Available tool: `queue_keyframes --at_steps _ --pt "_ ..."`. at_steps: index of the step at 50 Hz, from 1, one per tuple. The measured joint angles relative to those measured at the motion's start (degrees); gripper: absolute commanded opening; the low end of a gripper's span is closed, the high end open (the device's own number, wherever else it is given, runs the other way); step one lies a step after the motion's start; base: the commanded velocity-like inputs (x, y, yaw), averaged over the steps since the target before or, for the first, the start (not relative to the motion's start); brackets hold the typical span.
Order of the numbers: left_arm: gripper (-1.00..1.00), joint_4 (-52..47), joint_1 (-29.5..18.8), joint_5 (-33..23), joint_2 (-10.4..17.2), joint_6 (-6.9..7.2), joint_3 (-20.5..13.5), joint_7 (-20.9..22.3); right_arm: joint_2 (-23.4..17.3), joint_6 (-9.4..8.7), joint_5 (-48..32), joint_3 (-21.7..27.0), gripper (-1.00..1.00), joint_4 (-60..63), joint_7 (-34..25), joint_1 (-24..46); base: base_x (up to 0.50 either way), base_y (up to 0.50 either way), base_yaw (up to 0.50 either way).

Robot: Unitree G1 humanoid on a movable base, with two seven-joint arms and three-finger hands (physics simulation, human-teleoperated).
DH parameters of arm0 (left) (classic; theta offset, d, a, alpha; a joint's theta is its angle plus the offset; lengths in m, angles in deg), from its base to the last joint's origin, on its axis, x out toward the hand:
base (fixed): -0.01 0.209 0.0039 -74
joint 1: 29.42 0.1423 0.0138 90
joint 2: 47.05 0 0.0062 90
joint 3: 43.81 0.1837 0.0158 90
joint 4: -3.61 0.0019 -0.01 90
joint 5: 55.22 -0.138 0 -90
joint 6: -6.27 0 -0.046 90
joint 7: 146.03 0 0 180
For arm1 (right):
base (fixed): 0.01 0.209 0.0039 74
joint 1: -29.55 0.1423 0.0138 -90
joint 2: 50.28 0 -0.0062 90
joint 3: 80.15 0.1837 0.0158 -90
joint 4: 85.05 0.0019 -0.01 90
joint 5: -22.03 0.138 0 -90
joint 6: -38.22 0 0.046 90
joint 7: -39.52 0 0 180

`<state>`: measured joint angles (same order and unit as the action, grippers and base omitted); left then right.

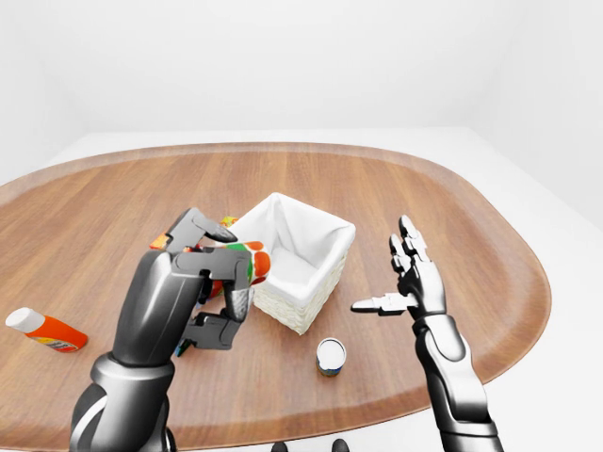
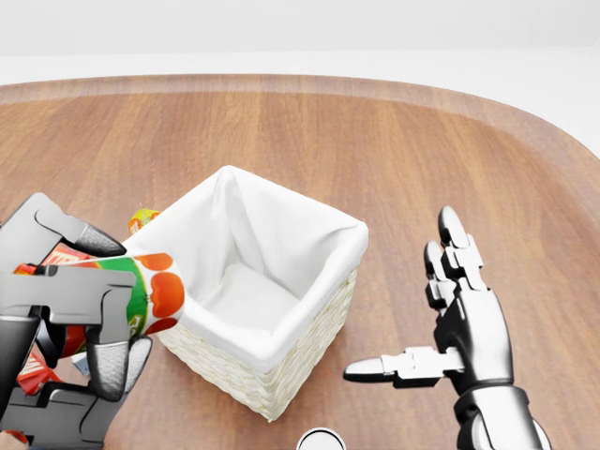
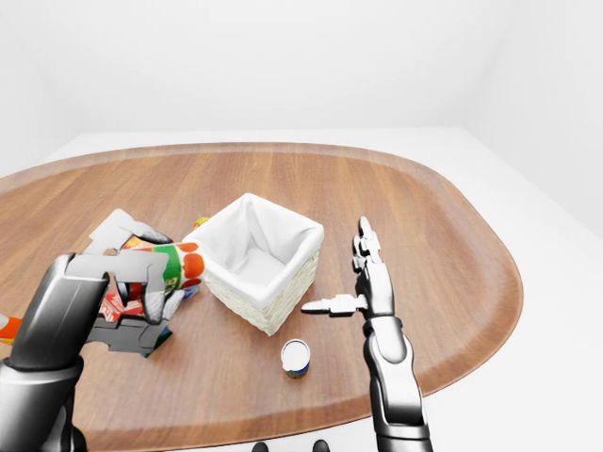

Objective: Pick up the tomato sauce, and put it in the basket.

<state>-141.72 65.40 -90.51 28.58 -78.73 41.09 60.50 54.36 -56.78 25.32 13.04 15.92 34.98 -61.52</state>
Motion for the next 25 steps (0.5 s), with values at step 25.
queue_keyframes --at_steps 25 --pt "-1.00 10.48 -15.26 -3.54 1.69 0.00 4.62 -2.45 0.03 0.00 0.02 -0.08 1.00 -0.53 0.00 -0.02 0.00 0.00 0.00"
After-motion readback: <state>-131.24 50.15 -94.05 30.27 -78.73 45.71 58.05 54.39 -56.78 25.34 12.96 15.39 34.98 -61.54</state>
